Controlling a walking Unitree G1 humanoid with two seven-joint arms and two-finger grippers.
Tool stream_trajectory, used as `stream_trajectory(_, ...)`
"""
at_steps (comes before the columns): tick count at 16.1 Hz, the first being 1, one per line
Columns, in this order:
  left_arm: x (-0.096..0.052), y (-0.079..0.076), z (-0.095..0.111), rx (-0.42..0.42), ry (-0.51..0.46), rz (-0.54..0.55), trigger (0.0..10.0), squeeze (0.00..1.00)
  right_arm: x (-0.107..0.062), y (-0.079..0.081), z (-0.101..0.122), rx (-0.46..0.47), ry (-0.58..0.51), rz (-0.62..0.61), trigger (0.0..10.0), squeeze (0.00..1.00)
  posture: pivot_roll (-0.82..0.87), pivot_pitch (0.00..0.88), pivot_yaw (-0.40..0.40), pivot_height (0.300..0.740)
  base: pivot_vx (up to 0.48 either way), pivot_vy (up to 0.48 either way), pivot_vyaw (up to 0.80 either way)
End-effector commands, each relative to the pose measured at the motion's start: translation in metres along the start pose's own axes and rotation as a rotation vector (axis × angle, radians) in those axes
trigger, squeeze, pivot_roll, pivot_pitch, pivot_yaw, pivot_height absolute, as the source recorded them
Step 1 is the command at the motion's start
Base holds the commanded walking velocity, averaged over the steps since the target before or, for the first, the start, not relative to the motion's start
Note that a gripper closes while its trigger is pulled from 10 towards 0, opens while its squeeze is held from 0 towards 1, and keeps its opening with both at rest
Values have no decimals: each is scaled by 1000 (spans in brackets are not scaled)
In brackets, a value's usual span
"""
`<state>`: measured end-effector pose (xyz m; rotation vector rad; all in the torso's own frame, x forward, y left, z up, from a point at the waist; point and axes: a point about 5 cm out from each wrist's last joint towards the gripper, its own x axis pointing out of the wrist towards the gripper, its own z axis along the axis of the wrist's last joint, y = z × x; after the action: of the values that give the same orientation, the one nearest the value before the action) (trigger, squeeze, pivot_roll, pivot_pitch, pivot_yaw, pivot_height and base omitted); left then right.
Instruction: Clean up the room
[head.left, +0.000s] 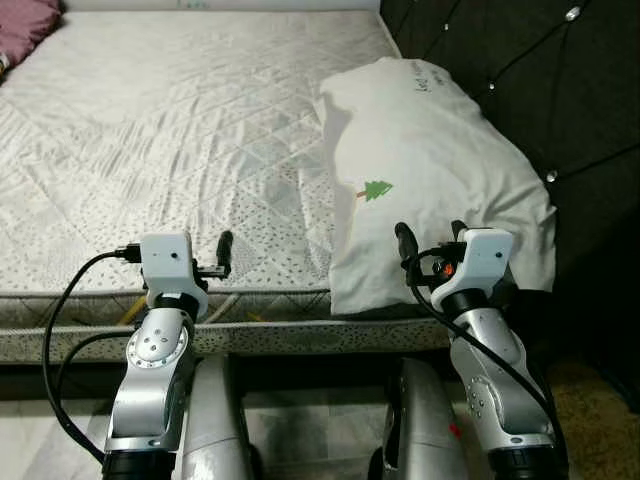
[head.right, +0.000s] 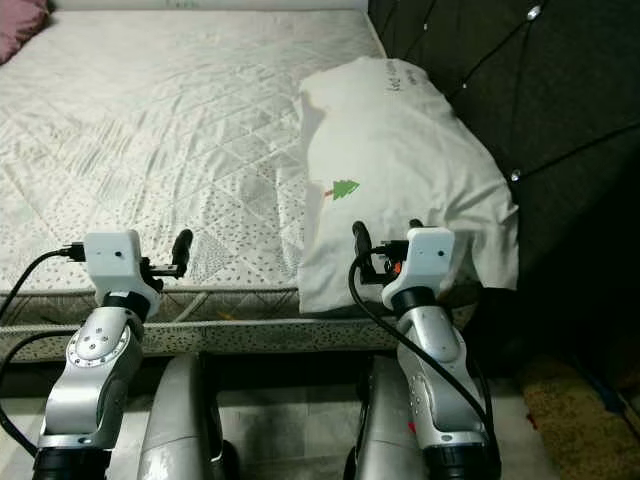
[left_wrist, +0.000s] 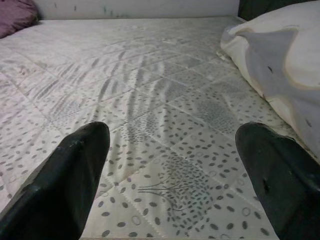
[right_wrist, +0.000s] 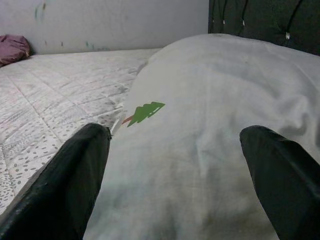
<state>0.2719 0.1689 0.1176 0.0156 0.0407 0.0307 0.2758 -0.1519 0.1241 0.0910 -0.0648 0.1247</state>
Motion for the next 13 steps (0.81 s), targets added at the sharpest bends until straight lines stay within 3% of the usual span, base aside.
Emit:
stream_trajectory(1, 1, -1, 1, 4, 1, -13, 10000, 0, 4, 0, 11, -4, -33, 10, 10000, 0, -22, 49, 0, 585, 0, 0, 0)
stream_trajectory(7, 1, -4, -1, -8, 7, -14, 10000, 0, 6, -2, 9, -11, -13, 5, 10000, 0, -21, 53, -12, 640, 0, 0, 0)
stream_trajectory(10, 1, 14, -4, -9, 31, 63, 10000, 0, 5, -10, 17, -58, -35, -17, 10000, 0, -35, 57, -9, 680, 0, 0, 0)
stream_trajectory(13, 9, 6, 4, -11, 7, 29, 10000, 0, 8, -14, 17, -44, -24, -27, 10000, 0, -34, 76, -12, 710, 0, 0, 0)
